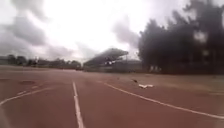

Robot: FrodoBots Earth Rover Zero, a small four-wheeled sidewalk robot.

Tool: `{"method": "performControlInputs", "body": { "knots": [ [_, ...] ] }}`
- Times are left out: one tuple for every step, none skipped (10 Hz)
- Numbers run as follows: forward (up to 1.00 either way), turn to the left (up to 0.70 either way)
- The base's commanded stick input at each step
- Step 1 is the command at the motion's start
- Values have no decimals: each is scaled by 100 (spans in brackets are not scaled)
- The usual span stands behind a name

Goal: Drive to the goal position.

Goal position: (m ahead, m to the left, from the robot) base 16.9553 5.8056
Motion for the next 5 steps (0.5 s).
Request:
{"method": "performControlInputs", "body": {
  "knots": [
    [85,0],
    [85,0],
    [85,0],
    [85,0],
    [85,0]
  ]
}}
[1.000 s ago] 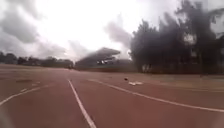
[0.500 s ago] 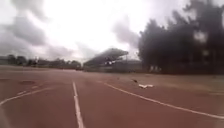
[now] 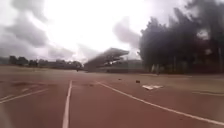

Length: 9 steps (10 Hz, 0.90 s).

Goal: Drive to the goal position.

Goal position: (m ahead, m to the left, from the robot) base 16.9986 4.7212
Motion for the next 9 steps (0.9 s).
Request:
{"method": "performControlInputs", "body": {
  "knots": [
    [85,0],
    [85,0],
    [85,0],
    [85,0],
    [85,15],
    [85,30],
    [85,34],
    [85,34],
    [85,34]
  ]
}}
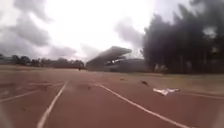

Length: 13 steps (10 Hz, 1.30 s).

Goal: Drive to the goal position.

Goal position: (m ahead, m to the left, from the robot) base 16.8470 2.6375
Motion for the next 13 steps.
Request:
{"method": "performControlInputs", "body": {
  "knots": [
    [85,32],
    [85,16],
    [85,1],
    [85,0],
    [85,0],
    [85,0],
    [85,0],
    [85,0],
    [85,0],
    [85,0],
    [85,0],
    [85,0],
    [85,0]
  ]
}}
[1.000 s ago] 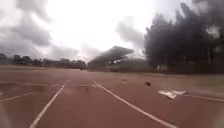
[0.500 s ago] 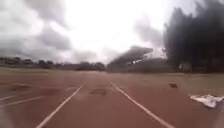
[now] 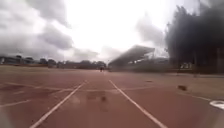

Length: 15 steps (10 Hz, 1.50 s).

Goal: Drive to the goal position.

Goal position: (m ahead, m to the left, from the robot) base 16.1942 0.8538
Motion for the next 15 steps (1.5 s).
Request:
{"method": "performControlInputs", "body": {
  "knots": [
    [85,0],
    [85,0],
    [85,0],
    [85,0],
    [85,0],
    [85,0],
    [85,0],
    [85,0],
    [85,0],
    [85,0],
    [85,0],
    [85,0],
    [85,0],
    [85,0],
    [85,0]
  ]
}}
